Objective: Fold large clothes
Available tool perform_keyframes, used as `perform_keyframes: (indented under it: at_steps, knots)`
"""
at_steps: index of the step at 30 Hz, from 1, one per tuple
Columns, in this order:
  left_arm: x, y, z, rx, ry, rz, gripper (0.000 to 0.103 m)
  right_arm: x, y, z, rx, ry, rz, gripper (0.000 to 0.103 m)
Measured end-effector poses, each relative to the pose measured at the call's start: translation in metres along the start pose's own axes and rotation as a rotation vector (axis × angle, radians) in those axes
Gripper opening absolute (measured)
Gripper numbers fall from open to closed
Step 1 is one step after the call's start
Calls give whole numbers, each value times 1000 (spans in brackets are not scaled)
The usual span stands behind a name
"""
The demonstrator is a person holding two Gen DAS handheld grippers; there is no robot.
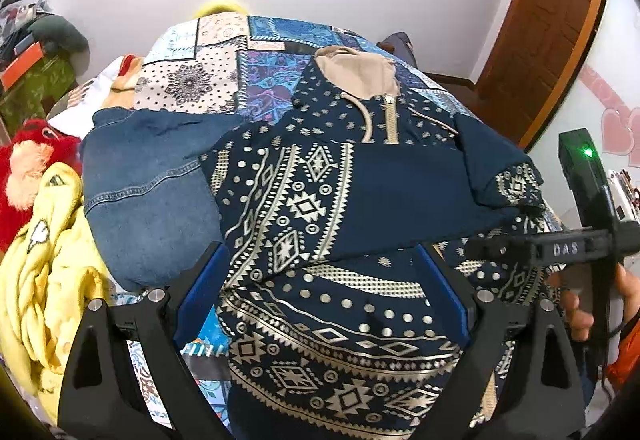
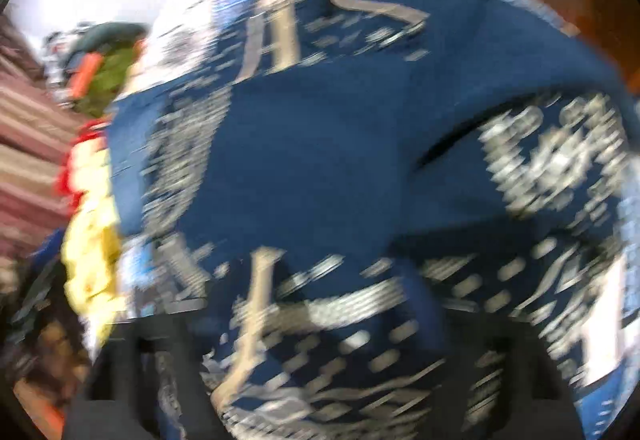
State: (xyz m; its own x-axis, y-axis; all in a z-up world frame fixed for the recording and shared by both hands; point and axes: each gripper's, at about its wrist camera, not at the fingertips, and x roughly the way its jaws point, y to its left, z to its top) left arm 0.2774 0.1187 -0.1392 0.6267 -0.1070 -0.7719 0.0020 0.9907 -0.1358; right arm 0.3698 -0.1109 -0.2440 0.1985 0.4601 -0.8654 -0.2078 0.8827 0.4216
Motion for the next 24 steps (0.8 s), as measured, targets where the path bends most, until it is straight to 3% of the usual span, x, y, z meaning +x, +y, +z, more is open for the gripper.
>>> perform_keyframes:
  at_steps: [3, 7, 14, 19, 21, 23, 24]
  knots:
    - [-2, -15, 8, 37, -1, 2, 93, -18, 9, -10, -47, -46, -29, 87]
    - [-2, -47, 25, 112, -27, -5, 93, -70, -14, -19, -42, -168, -69, 88]
    - [31, -133, 60, 271, -35, -57, 94, -172, -83, -35, -50, -396, -284, 88]
    - [82, -194, 67, 434, -31, -39, 93, -189, -129, -34, 3, -410, -341, 88]
    - [105, -215, 66, 492, -17, -46, 89, -185, -143, -33, 26, -400, -339, 88]
    - [129, -233, 67, 533, 19, -48, 68, -172, -155, -33, 49, -380, -337, 88]
    - [138, -241, 68, 545, 38, -65, 66, -169, -161, -33, 55, -372, -335, 88]
